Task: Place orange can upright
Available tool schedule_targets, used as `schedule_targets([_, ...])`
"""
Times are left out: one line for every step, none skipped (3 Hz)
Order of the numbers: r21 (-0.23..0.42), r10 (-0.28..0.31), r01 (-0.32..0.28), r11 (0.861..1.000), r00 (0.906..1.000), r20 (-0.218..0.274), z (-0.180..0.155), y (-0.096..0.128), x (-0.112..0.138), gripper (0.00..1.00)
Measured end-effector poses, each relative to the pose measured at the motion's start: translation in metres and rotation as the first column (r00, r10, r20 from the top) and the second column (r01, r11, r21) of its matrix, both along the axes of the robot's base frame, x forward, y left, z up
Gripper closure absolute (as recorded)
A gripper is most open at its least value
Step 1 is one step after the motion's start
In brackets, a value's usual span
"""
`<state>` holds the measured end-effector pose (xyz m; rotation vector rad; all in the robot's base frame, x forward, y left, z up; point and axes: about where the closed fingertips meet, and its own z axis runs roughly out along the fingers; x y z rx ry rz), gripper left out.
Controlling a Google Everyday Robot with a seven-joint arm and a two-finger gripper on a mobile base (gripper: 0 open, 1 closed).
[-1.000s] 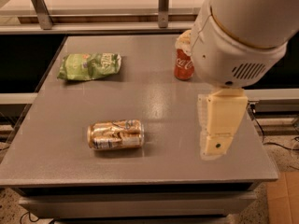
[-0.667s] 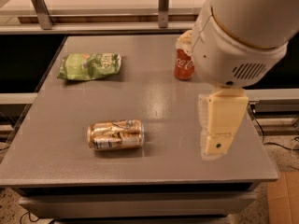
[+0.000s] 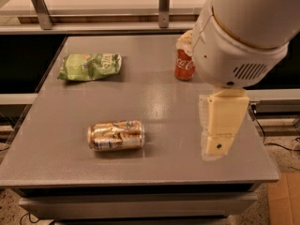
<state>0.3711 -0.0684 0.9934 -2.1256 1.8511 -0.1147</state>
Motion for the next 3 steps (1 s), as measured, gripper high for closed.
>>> schedule_targets([0.000, 0.000, 0.000, 1.000, 1.0000, 0.000, 0.0000, 0.0000, 0.0000, 0.00])
schedule_targets([0.000, 0.000, 0.000, 1.000, 1.0000, 0.000, 0.0000, 0.0000, 0.0000, 0.00])
schedule_targets([0.000, 0.000, 0.000, 1.000, 1.0000, 0.000, 0.0000, 0.0000, 0.0000, 0.00])
